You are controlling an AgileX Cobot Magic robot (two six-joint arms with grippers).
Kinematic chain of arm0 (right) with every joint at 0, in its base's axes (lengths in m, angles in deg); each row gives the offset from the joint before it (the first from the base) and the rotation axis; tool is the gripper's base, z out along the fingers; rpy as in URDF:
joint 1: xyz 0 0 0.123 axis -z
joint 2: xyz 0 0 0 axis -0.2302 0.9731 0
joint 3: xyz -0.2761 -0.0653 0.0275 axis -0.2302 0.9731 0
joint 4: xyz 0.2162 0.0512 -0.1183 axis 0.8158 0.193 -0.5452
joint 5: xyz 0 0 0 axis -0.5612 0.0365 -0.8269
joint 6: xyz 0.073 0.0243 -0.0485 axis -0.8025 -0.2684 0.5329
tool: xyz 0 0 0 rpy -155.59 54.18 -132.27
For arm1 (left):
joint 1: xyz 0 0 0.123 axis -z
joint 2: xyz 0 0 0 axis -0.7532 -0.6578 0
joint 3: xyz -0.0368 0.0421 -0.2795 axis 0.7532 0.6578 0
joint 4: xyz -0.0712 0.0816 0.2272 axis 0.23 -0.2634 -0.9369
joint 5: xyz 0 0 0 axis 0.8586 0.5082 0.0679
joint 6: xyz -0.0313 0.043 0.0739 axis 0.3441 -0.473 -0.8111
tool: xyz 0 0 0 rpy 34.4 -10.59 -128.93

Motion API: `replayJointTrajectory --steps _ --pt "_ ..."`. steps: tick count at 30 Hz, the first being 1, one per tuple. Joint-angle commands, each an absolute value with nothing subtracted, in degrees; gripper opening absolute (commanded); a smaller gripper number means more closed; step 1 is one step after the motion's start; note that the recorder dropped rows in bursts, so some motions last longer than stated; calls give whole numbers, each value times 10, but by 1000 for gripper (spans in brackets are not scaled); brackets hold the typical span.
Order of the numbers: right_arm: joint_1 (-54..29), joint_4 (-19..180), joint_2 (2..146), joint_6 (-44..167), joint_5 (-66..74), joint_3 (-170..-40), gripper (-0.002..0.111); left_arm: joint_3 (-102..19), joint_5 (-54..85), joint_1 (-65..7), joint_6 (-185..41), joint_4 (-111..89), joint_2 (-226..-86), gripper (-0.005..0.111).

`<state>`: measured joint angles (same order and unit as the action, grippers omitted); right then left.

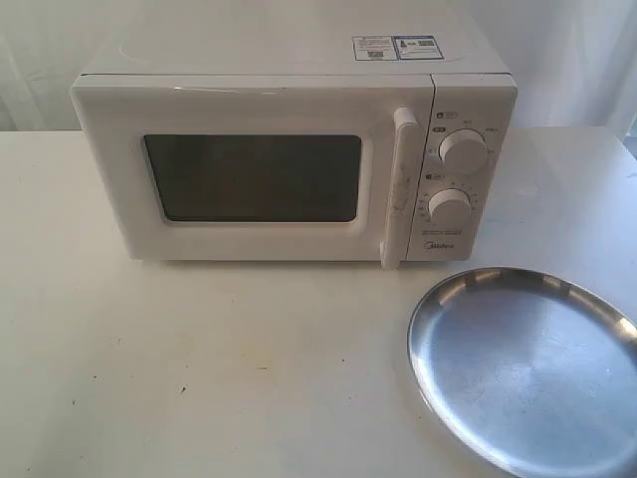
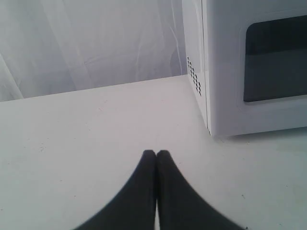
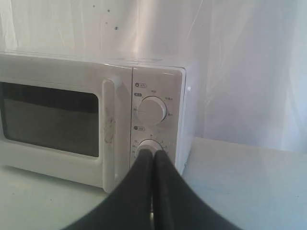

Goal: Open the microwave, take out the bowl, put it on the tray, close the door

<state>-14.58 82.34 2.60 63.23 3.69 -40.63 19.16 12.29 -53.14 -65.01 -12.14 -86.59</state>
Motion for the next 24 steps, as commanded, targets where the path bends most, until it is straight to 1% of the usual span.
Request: replayJointTrajectory --steps 1,9,13,18,24 --pt "-142 827 22 638 36 -403 0 190 121 -531 -650 -117 -865 0" --pt "-142 827 22 638 36 -403 0 190 121 -531 -650 -117 -865 0" --pt "-142 827 22 623 5 -403 0 190 121 -531 -650 -117 -865 0" --pt "-142 827 22 530 -94 -403 0 190 121 -531 -650 -117 -865 0" --pt "-142 827 22 440 -83 -403 0 190 121 -531 -650 -117 -865 0"
